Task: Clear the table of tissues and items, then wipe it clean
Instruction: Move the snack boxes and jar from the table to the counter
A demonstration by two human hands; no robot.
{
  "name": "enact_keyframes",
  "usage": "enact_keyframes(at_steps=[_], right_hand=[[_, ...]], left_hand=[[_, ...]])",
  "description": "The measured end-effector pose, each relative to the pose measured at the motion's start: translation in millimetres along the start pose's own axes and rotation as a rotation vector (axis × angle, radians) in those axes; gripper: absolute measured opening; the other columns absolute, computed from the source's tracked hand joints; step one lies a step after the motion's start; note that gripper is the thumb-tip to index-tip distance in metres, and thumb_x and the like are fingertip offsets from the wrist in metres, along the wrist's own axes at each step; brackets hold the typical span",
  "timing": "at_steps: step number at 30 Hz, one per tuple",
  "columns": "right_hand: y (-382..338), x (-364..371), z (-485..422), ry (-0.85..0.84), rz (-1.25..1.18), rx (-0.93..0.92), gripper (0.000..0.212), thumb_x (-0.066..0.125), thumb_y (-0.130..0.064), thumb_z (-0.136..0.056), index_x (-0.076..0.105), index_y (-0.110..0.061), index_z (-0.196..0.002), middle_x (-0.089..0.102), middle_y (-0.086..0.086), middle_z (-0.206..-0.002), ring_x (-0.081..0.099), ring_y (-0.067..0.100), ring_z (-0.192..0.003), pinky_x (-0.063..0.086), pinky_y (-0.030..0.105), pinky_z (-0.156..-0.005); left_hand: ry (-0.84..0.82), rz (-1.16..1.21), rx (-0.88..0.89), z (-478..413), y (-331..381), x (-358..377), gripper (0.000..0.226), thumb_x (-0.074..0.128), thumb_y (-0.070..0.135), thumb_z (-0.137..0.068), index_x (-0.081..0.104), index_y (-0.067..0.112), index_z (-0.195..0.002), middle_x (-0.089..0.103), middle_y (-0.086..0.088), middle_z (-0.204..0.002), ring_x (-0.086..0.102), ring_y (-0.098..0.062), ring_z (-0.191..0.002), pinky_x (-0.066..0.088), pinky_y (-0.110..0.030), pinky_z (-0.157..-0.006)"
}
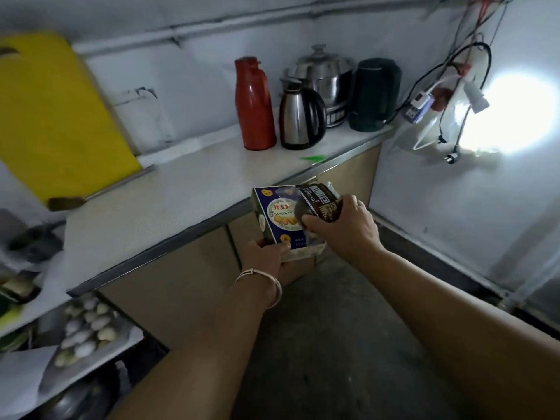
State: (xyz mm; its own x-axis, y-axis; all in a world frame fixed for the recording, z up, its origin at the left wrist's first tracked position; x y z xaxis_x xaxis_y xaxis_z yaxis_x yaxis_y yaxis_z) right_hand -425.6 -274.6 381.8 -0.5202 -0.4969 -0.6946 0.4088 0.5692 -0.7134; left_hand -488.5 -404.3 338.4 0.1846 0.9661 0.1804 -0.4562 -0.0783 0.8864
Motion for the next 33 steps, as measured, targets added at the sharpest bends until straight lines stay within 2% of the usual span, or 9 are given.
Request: enact_keyframes(at_steps=[2, 6, 11, 14, 19, 24, 27, 30, 33], right_hand=[[-17.8, 16.6, -43.8, -0.022, -0.004, -0.024, 0.077, 0.065, -0.061, -0.069, 0.044, -0.011, -0.124, 0.054, 0.009, -0.122, 0.051, 0.028, -0.112, 0.044, 0.049, -0.094], [-49.9, 61.3, -121.8, -0.069, 0.01, -0.054, 0.075, 0.066, -0.059, -0.07, 0.043, -0.011, -0.123, 0.053, 0.01, -0.124, 0.05, 0.03, -0.114, 0.042, 0.05, -0.096], [-89.2, 118.3, -196.3, -0.11, 0.026, -0.07, 0.072, 0.066, -0.056, -0.072, 0.042, -0.011, -0.123, 0.051, 0.011, -0.123, 0.048, 0.029, -0.113, 0.042, 0.05, -0.097], [-113.5, 153.6, -244.7, -0.12, 0.048, -0.077, 0.073, 0.065, -0.055, -0.074, 0.041, -0.01, -0.126, 0.05, 0.011, -0.124, 0.047, 0.03, -0.114, 0.04, 0.051, -0.097], [-140.4, 200.1, -306.6, -0.096, 0.04, -0.059, 0.073, 0.066, -0.053, -0.074, 0.04, -0.009, -0.126, 0.05, 0.01, -0.121, 0.047, 0.027, -0.111, 0.04, 0.049, -0.098], [-160.4, 244.6, -363.5, -0.106, 0.075, -0.061, 0.071, 0.065, -0.054, -0.075, 0.041, -0.01, -0.126, 0.051, 0.008, -0.123, 0.045, 0.026, -0.116, 0.031, 0.043, -0.102], [-163.6, 263.2, -392.1, -0.121, 0.098, -0.07, 0.07, 0.064, -0.055, -0.075, 0.042, -0.009, -0.123, 0.051, 0.008, -0.123, 0.045, 0.025, -0.117, 0.029, 0.042, -0.102], [-165.1, 284.6, -415.5, -0.149, 0.091, -0.079, 0.071, 0.065, -0.056, -0.073, 0.043, -0.009, -0.122, 0.051, 0.009, -0.123, 0.046, 0.026, -0.117, 0.031, 0.044, -0.104], [-167.4, 305.0, -438.5, -0.185, 0.112, -0.092, 0.074, 0.063, -0.06, -0.072, 0.043, -0.009, -0.122, 0.052, 0.008, -0.124, 0.045, 0.027, -0.119, 0.03, 0.044, -0.103]], left_hand=[[0.035, 0.036, -0.006, -40.1, 21.0, -0.2, 0.042, 0.058, -0.006, -0.082, 0.045, -0.004, -0.122, 0.058, -0.019, -0.117, 0.058, -0.024, -0.083, 0.05, -0.028, -0.058], [0.063, 0.111, -0.029, -112.5, 64.7, -4.4, 0.026, 0.053, -0.01, -0.085, 0.051, -0.003, -0.109, 0.058, -0.017, -0.094, 0.054, -0.02, -0.07, 0.047, -0.031, -0.061], [0.166, 0.106, -0.017, -190.3, 109.1, -24.1, 0.026, 0.053, -0.01, -0.084, 0.048, -0.004, -0.109, 0.054, -0.025, -0.11, 0.054, -0.035, -0.096, 0.049, -0.037, -0.069], [0.192, 0.074, -0.013, -249.8, 130.0, -40.4, 0.027, 0.056, -0.007, -0.084, 0.052, -0.006, -0.11, 0.056, -0.022, -0.108, 0.054, -0.034, -0.098, 0.049, -0.04, -0.076], [0.194, 0.03, -0.008, -336.1, 151.5, -60.2, 0.027, 0.056, -0.005, -0.085, 0.053, -0.006, -0.112, 0.057, -0.024, -0.11, 0.056, -0.033, -0.097, 0.048, -0.036, -0.066], [0.217, 0.068, -0.069, -414.6, 167.3, -61.6, 0.037, 0.057, -0.005, -0.085, 0.046, -0.007, -0.12, 0.052, -0.025, -0.125, 0.053, -0.039, -0.112, 0.046, -0.041, -0.08], [0.217, 0.077, -0.054, -449.4, 169.4, -55.2, 0.028, 0.056, -0.009, -0.084, 0.046, -0.004, -0.109, 0.054, -0.021, -0.119, 0.054, -0.036, -0.108, 0.047, -0.049, -0.09], [0.266, -0.099, -0.078, -483.2, 161.6, -58.4, 0.043, 0.06, 0.002, -0.08, 0.043, 0.005, -0.118, 0.054, -0.019, -0.122, 0.056, -0.036, -0.109, 0.049, -0.05, -0.092], [0.325, -0.187, -0.094, -512.7, 155.5, -61.6, 0.032, 0.064, 0.009, -0.077, 0.047, 0.009, -0.105, 0.058, -0.018, -0.117, 0.059, -0.035, -0.103, 0.051, -0.049, -0.089]])
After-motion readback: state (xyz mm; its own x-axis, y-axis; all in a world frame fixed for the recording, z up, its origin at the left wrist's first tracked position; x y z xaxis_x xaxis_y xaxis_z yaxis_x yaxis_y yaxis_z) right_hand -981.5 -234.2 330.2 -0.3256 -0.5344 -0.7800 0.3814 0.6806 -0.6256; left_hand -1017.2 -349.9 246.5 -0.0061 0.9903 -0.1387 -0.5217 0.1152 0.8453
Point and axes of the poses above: each hand's wrist, its own z-axis away from the middle knuckle, its own x-axis out of the palm, y = z × x, the point moved 2 cm from there along -z, towards the middle knuckle
